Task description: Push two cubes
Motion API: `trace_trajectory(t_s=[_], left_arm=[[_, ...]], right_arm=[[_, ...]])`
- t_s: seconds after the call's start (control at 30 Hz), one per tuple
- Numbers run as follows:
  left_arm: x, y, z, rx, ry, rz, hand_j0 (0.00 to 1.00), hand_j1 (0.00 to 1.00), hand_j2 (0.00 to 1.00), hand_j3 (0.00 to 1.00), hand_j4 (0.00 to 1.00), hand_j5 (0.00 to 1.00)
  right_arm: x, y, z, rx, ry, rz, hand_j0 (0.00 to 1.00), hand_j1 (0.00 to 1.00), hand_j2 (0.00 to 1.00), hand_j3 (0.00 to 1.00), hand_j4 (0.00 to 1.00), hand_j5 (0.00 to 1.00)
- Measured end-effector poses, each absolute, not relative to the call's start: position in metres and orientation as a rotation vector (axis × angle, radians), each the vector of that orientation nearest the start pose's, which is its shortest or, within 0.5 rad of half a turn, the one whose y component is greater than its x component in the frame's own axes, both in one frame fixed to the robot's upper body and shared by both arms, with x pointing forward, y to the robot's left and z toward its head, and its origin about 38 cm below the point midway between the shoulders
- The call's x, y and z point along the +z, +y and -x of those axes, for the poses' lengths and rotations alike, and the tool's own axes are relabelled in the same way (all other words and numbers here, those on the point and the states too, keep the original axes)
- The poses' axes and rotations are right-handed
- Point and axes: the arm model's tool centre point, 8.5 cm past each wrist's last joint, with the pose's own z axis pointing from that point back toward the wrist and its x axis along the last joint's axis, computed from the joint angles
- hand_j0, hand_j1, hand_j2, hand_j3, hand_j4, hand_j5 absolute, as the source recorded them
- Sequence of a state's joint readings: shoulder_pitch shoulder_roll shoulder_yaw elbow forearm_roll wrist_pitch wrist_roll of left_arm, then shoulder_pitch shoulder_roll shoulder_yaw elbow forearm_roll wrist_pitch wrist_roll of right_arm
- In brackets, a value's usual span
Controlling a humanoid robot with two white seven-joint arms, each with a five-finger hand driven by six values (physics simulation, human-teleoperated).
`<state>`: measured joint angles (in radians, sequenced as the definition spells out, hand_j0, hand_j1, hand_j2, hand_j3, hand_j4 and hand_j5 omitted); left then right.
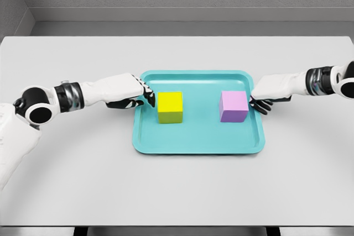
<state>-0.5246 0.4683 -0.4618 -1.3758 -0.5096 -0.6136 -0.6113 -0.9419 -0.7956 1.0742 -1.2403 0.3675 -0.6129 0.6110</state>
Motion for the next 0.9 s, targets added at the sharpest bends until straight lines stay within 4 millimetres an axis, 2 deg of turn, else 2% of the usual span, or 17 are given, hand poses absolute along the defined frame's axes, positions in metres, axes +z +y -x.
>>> trace_trajectory(t_s=[0.9], left_arm=[[0.155, 0.189, -0.437, -1.991, -1.586, -0.178, 0.51, 0.51, 0.51, 0.51, 0.51, 0.51]], right_arm=[[0.176, -0.285, -0.46, 2.351, -1.03, 0.25, 0.1, 0.1, 0.1, 0.1, 0.1, 0.1]])
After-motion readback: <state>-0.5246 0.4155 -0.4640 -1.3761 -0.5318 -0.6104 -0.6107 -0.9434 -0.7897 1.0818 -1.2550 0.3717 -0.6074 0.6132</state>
